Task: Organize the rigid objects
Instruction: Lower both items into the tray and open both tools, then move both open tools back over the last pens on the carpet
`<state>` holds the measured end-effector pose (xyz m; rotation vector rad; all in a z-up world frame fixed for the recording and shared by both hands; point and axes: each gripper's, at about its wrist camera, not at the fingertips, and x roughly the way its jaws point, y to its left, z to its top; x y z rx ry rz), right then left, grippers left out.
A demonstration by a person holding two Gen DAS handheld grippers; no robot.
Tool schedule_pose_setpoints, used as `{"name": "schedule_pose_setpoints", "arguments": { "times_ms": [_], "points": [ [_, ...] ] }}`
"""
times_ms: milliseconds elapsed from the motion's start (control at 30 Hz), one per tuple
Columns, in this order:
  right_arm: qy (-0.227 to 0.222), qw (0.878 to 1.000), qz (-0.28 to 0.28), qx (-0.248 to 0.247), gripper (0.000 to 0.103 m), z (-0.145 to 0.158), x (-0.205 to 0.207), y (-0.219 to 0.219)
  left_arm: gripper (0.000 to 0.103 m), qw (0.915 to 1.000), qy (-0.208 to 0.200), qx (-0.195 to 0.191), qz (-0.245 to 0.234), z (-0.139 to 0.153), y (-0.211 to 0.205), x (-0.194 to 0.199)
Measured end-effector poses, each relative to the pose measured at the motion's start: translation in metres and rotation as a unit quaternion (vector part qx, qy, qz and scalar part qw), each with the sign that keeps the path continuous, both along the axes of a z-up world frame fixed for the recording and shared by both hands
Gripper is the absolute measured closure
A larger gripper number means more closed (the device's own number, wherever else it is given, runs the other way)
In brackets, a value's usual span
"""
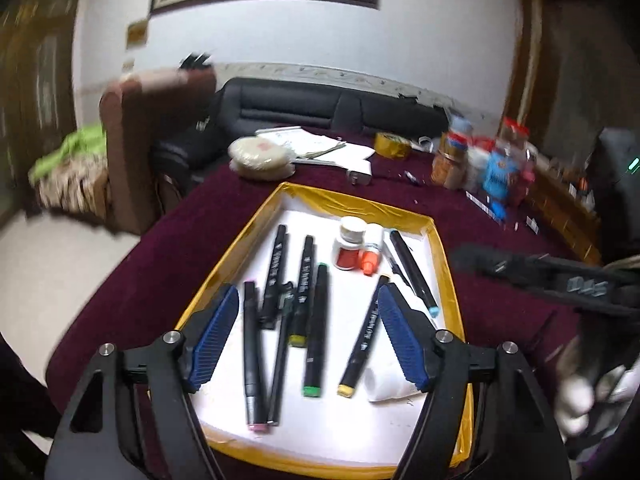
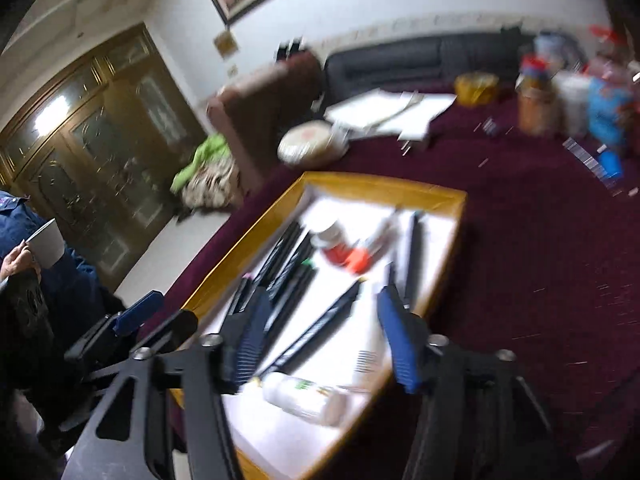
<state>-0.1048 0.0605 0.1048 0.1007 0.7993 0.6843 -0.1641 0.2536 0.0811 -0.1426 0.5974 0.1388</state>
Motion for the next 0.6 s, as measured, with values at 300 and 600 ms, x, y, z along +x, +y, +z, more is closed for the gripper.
{"name": "schedule_pose_setpoints", "arguments": {
  "times_ms": [300, 600],
  "points": [
    [-0.05, 0.997, -0.043, -0.026, 0.041, -0.001, -0.012, -0.045, 0.03, 0.994, 0.06, 0.082, -0.04, -0.008, -0.068, 0.019],
    [-0.027, 0.996, -0.089, 0.0, 0.041, -0.014, -0.001, -0.102, 0.03, 0.986, 0.073, 0.134, -0.069, -0.005, -0.117, 0.024]
  ]
}}
